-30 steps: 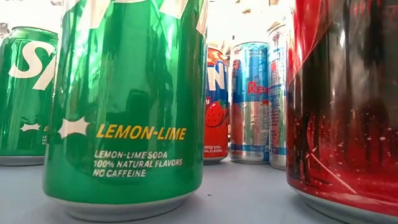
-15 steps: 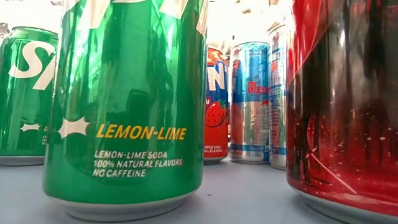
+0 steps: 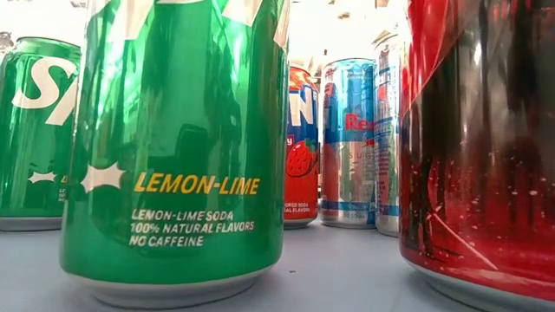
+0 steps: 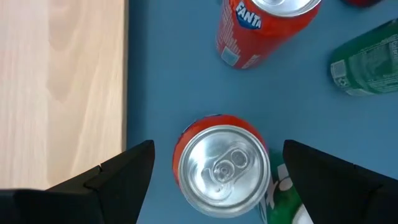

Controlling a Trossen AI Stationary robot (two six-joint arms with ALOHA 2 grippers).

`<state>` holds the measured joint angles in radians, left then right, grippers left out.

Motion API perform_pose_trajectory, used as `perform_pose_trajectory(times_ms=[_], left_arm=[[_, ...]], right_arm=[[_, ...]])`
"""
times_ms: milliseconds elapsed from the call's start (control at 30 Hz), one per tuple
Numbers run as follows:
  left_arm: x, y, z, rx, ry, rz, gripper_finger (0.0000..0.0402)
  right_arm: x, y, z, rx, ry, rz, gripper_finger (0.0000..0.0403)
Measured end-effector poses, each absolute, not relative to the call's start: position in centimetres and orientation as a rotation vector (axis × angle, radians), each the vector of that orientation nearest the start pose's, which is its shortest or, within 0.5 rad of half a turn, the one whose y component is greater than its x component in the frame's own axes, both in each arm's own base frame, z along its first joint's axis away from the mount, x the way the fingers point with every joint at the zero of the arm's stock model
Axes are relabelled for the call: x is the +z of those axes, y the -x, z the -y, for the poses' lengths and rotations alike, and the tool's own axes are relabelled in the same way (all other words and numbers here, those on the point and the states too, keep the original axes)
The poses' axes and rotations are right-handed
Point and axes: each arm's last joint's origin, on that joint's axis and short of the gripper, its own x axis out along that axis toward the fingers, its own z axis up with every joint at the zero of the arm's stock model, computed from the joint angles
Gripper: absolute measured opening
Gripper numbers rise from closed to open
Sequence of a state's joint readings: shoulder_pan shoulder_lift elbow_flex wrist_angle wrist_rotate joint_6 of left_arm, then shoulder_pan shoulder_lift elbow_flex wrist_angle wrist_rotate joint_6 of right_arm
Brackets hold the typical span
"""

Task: Place canned beverage on shelf
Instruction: Put the orange soda can on the shelf

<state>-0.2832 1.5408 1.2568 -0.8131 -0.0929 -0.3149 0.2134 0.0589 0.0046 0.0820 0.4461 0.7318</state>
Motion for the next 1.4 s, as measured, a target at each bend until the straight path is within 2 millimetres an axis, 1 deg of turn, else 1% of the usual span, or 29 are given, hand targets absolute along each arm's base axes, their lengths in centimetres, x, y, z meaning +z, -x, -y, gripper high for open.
perform_pose_trajectory(times_ms=[133,267,633,933,1400], left_arm=[[26.4,-30.4,8.6,-0.022,0.086,-1.085,0.0341],[26.2,-30.5,8.6,-0.033,0.094,-1.096,0.0341],[26.1,-30.3,8.6,-0.027,0.105,-1.124,0.0336],[25.3,-30.5,8.7,-0.036,0.120,-1.165,0.0298],[25.5,-30.7,8.4,-0.041,0.126,-1.159,0.0228]], right_arm=[[16.8,-9.9,-0.9,-0.215,-0.735,0.104,0.0347],[16.7,-9.9,-0.9,-0.217,-0.734,0.101,0.0347],[16.7,-9.9,-0.9,-0.217,-0.728,0.100,0.0347],[16.7,-9.9,-0.9,-0.217,-0.727,0.100,0.0347],[16.7,-9.9,-0.9,-0.217,-0.724,0.100,0.0347]])
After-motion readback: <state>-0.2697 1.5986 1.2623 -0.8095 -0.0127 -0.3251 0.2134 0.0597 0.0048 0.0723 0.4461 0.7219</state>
